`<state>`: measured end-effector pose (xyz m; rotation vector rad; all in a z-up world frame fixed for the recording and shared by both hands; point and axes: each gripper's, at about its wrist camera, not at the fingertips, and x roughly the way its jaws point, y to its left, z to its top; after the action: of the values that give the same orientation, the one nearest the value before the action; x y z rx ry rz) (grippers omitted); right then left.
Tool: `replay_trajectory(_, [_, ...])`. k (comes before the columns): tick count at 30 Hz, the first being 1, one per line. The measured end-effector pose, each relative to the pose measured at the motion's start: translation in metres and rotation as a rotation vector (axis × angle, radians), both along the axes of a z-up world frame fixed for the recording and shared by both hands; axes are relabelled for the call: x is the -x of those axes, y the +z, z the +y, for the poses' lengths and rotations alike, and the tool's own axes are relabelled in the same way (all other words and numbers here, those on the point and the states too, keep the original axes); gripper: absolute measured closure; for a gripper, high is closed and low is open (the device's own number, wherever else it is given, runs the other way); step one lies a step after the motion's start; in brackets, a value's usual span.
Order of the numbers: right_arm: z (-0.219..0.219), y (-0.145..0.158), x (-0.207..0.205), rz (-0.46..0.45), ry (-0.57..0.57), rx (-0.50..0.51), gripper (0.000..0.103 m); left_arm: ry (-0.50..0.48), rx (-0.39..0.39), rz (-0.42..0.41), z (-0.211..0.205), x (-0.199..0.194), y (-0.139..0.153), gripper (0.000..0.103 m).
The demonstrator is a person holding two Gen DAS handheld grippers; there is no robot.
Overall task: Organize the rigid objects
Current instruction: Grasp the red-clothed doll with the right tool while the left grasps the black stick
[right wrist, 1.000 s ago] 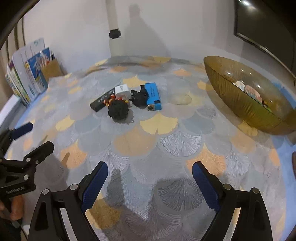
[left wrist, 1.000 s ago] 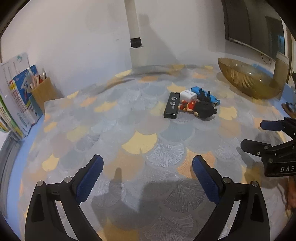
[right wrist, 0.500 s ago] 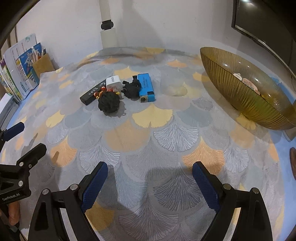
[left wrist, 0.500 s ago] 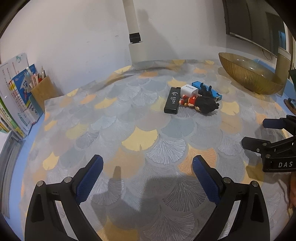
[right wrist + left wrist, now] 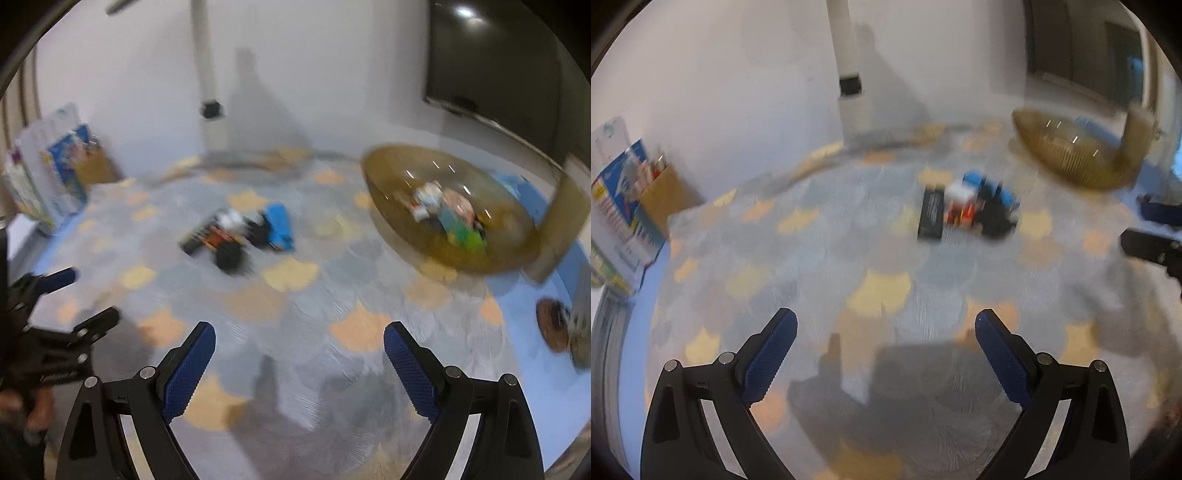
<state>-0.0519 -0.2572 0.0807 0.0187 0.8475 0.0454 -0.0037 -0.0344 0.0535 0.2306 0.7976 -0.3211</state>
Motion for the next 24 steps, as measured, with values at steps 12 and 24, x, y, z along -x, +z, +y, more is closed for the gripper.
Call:
replay_trajectory(12, [0.048, -0.03, -0.092, 0.075, 0.124, 0.019, 0.043, -0.077, 0.016, 0.138, -0.026, -0.088, -0.031, 0.028])
replay_trajectory(24, [0.033, -0.064, -0.138, 0.176, 0.17, -0.18, 0.068, -0.144, 0.011, 0.173, -0.054, -0.113, -0.053, 0.041])
